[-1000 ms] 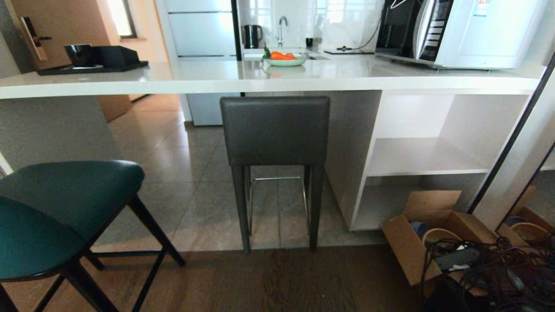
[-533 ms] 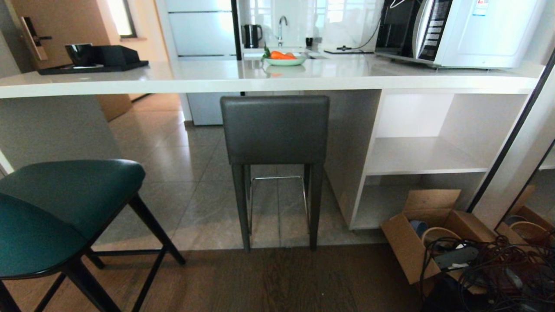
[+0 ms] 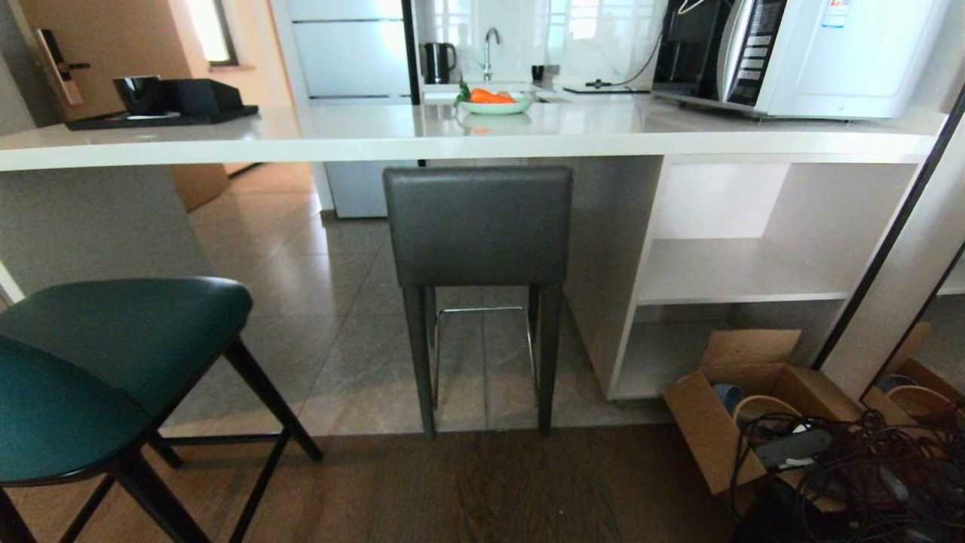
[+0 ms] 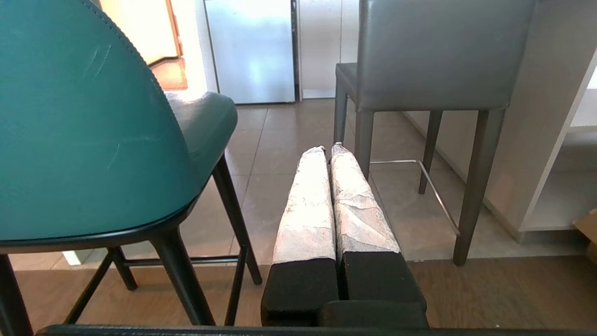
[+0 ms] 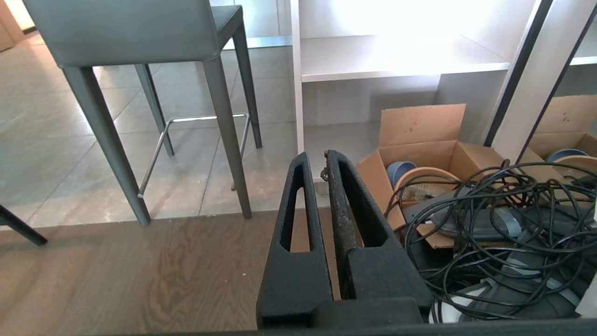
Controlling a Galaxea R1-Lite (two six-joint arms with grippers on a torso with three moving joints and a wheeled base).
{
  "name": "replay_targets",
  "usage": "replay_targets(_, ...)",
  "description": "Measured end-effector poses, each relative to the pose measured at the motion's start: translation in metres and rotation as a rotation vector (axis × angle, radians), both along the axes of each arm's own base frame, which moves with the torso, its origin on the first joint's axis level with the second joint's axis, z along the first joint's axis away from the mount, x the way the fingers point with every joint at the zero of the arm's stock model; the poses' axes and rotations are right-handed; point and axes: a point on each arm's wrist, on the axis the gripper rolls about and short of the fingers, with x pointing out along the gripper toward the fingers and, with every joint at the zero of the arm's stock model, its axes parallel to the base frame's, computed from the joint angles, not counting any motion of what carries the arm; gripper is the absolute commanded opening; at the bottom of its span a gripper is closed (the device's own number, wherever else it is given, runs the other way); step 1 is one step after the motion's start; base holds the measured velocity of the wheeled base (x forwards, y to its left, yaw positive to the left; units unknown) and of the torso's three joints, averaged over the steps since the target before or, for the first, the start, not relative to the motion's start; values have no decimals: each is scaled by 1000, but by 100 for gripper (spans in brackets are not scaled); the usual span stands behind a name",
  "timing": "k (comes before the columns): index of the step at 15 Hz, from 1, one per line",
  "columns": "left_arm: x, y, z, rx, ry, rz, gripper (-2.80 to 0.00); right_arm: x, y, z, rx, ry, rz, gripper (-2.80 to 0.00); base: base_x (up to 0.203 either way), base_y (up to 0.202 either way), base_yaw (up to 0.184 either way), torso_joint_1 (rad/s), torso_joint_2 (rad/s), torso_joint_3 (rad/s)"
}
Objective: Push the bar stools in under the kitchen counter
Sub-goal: Push the blue chair back under the dining table
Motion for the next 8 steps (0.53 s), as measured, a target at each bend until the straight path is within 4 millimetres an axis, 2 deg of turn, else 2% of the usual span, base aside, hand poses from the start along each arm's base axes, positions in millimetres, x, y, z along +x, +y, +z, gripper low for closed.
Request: replay_targets(8,0,0,0,1,1,0,-280,0,0,0,2,0,0,-280,0,0,0,0,0,0)
